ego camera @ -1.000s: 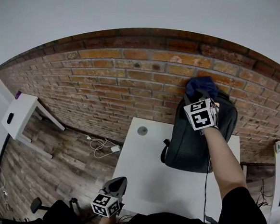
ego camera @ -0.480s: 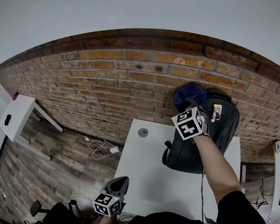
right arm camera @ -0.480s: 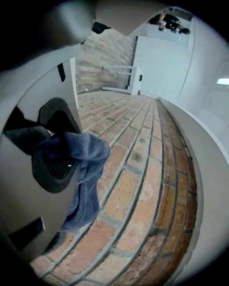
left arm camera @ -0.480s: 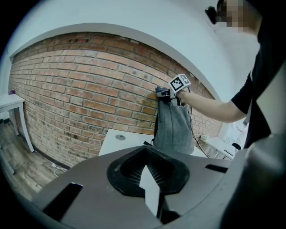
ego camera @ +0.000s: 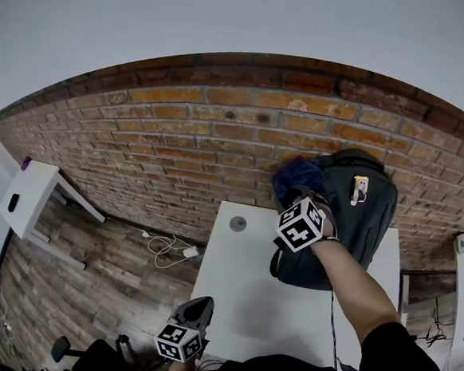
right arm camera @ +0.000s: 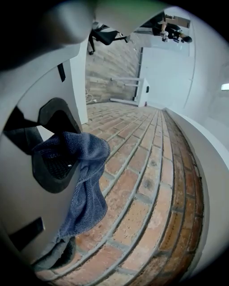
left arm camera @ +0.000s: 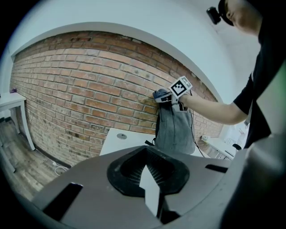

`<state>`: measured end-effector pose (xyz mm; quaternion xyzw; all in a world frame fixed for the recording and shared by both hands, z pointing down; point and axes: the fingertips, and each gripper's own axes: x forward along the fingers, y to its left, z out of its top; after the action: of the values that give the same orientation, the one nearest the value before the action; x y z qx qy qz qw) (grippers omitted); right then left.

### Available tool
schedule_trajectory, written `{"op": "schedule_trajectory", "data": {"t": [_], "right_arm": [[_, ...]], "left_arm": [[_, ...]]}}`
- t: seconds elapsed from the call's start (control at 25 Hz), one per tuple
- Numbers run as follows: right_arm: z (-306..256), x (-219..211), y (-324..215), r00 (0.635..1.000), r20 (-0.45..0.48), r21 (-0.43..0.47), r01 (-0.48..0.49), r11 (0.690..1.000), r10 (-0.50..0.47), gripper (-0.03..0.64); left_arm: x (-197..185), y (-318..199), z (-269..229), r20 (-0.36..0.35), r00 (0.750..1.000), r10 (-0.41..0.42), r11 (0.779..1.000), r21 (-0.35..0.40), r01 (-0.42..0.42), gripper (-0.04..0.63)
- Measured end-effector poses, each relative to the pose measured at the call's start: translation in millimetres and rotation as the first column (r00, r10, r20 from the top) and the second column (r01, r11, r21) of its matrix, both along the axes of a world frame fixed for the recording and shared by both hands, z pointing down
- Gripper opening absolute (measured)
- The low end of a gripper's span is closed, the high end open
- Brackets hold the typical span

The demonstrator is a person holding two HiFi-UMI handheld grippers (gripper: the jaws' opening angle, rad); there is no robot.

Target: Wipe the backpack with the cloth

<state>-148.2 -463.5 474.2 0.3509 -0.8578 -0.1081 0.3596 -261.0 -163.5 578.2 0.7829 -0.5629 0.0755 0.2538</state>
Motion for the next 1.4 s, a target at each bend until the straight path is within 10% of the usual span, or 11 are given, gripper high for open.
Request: {"op": "schedule_trajectory", "data": {"t": [1.4], "right_arm": [[-115,121,-79,0.934,0.245,0.138,-0.298,0.945,0.259,0.103]], "left_arm": [[26,2,-4,0.002,1.0,0.028,1.0,0.008,-0.028,-0.003]]}}
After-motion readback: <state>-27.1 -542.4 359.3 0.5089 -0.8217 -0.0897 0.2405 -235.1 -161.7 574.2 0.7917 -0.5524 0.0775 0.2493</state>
